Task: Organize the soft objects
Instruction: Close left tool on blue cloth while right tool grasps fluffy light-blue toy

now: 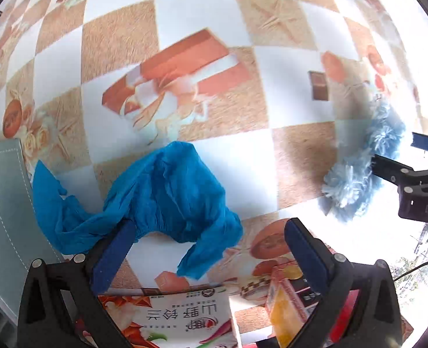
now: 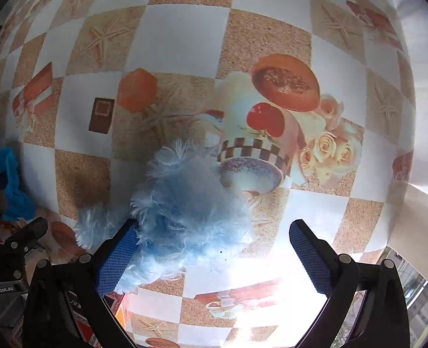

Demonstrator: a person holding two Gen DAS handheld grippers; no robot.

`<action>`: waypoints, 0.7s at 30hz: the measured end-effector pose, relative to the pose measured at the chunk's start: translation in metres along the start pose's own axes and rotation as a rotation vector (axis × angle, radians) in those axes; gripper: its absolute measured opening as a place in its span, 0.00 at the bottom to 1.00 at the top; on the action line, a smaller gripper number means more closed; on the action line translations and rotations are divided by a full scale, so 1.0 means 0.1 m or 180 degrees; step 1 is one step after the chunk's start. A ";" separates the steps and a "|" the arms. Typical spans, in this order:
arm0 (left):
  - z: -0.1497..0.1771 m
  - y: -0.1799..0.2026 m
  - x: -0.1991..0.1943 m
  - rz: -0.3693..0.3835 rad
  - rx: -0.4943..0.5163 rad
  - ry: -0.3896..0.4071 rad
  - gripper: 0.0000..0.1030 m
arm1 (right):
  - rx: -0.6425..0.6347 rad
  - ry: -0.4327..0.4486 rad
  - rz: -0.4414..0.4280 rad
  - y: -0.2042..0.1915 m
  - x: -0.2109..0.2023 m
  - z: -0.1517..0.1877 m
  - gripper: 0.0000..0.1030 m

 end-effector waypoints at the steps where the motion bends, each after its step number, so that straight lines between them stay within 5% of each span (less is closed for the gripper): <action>1: -0.01 0.01 -0.09 -0.0014 0.0008 0.0087 1.00 | 0.0158 0.0045 -0.0093 0.11 -0.05 0.04 0.98; 5: 0.06 -0.19 -0.34 -0.0312 0.0037 0.0341 1.00 | 0.0658 0.0210 -0.0641 0.32 -0.25 0.25 0.98; 9: 0.10 -0.48 -0.26 -0.0427 -0.0145 0.0228 1.00 | 0.0852 0.0235 -0.0834 0.22 -0.24 0.32 0.98; 13: 0.08 -0.61 -0.04 -0.0395 -0.0251 0.0131 1.00 | 0.0921 0.0243 -0.0770 0.05 -0.09 0.24 0.98; 21: 0.02 -0.58 0.16 -0.0435 -0.0285 0.0122 1.00 | 0.0606 0.0210 -0.0090 -0.17 0.15 0.22 1.00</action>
Point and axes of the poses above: each gripper's, at about its wrist camera, not at the fingertips, and x roughly the way its jaws point, y to its right, z to its underside, the point moved 3 cm from there along x, roughly the way its jaws point, and after that the axes turned 6 degrees about y, right-handed, at the moved point
